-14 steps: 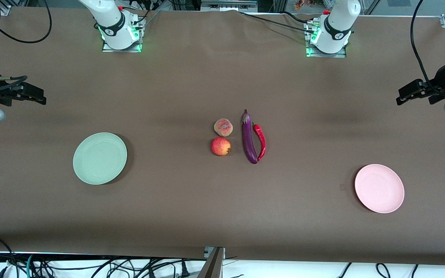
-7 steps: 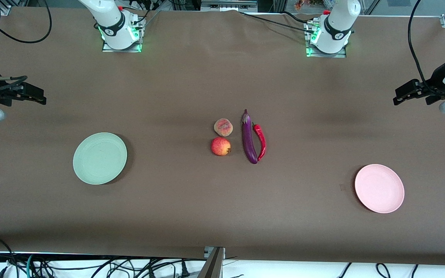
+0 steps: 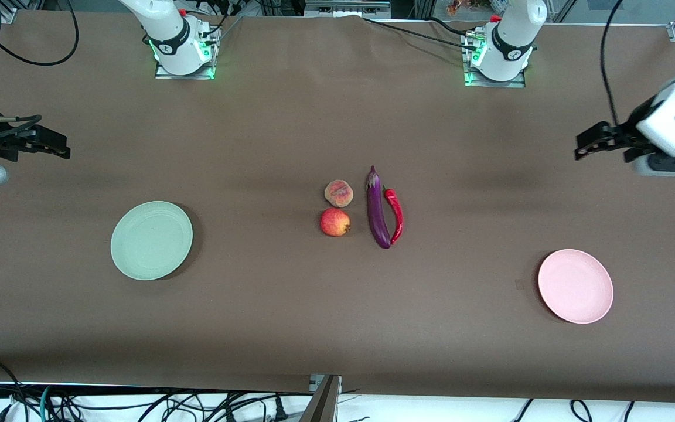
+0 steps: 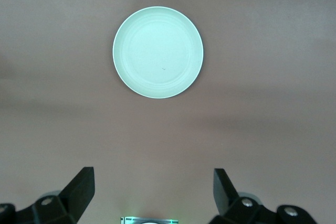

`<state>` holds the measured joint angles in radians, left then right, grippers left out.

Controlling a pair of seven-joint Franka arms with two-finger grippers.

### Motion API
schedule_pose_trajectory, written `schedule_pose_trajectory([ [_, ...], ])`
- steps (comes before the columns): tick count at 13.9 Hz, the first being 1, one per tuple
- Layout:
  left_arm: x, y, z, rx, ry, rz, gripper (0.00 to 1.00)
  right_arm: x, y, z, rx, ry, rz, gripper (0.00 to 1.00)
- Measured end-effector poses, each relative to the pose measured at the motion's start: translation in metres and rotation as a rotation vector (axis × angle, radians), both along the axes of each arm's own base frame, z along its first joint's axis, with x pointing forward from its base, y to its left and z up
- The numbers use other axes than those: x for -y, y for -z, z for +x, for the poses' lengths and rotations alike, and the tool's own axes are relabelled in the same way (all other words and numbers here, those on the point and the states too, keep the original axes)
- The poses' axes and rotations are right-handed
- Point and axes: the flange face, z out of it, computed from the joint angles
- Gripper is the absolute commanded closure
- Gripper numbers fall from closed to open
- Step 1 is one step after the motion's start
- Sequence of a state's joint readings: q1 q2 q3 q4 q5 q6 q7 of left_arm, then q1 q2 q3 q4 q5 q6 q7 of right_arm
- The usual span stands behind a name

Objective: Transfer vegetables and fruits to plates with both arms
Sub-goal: 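Reach the left gripper to the red chili while the right gripper moves out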

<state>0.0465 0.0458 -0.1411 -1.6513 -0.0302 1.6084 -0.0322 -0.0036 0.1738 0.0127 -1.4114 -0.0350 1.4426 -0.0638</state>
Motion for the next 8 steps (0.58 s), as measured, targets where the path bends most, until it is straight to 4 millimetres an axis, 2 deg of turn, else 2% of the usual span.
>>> schedule_pose_trajectory([
  [2,0.039,0.024,0.004,-0.050,0.048,-0.055,0.00,0.000,0.000,0.000,0.000,0.000,0.000,0.00],
  [3,0.052,0.038,0.008,-0.083,0.043,-0.110,0.00,0.000,0.000,0.000,0.000,0.000,0.000,0.00],
  [6,0.067,0.080,0.024,-0.143,-0.007,-0.221,0.00,0.000,0.000,0.000,0.000,0.000,0.000,0.00],
  [8,0.097,0.112,0.033,-0.157,-0.043,-0.226,0.00,0.000,0.000,0.000,0.000,-0.001,0.001,0.00],
])
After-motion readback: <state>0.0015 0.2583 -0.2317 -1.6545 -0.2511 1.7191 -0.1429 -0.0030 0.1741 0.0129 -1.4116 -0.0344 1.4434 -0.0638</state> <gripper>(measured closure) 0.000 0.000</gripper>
